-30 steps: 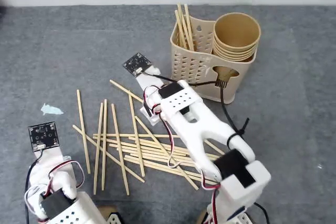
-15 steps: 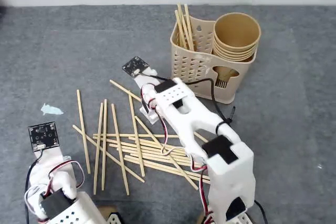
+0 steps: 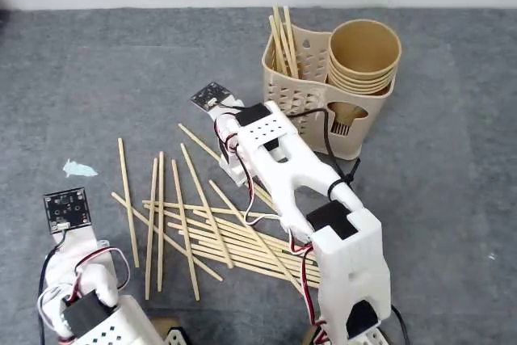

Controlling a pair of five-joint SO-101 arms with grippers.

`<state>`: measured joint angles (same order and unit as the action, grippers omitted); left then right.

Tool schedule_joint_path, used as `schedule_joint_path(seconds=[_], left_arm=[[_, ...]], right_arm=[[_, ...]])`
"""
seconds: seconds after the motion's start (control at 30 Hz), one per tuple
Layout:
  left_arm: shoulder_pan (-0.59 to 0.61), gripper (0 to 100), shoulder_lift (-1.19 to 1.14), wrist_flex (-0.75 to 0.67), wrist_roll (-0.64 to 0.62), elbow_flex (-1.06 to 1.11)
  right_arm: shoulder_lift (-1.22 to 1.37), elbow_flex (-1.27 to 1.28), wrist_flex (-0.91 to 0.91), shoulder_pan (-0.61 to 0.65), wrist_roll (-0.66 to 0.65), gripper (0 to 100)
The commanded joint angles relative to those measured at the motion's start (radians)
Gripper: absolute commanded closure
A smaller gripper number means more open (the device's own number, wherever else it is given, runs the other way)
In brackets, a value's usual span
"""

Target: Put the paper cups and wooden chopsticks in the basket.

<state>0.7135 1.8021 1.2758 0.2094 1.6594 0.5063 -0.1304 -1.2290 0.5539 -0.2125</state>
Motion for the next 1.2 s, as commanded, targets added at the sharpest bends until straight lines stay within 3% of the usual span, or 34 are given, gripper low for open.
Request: schedule_joint_path(seconds=[0.0, 0.3, 0.5, 0.87, 1.03, 1.17], left_arm=[[-0.002, 98, 0.015, -0.021, -0.008, -0.005], [-0.002, 98, 0.015, -0.021, -0.008, -0.005], [-0.002, 98, 0.015, -0.021, -0.008, -0.005], [-0.002, 98, 0.015, -0.021, -0.008, -0.005], [-0.002, 98, 0.015, -0.021, -0.008, -0.005], [-0.002, 98, 0.015, -0.021, -0.008, -0.005]], right_arm=[[-0.130, -0.049, -0.022, -0.002, -0.055, 99.1], [-0.202, -0.046, -0.102, 0.035, -0.084, 98.5], [-0.163, -0.048, -0.102, 0.042, -0.084, 84.2], [0.007, -0.054, -0.007, 0.039, -0.089, 83.7], [0.059, -0.054, -0.016, 0.035, -0.091, 85.5], [0.068, -0.054, -0.007, 0.033, -0.092, 99.8]])
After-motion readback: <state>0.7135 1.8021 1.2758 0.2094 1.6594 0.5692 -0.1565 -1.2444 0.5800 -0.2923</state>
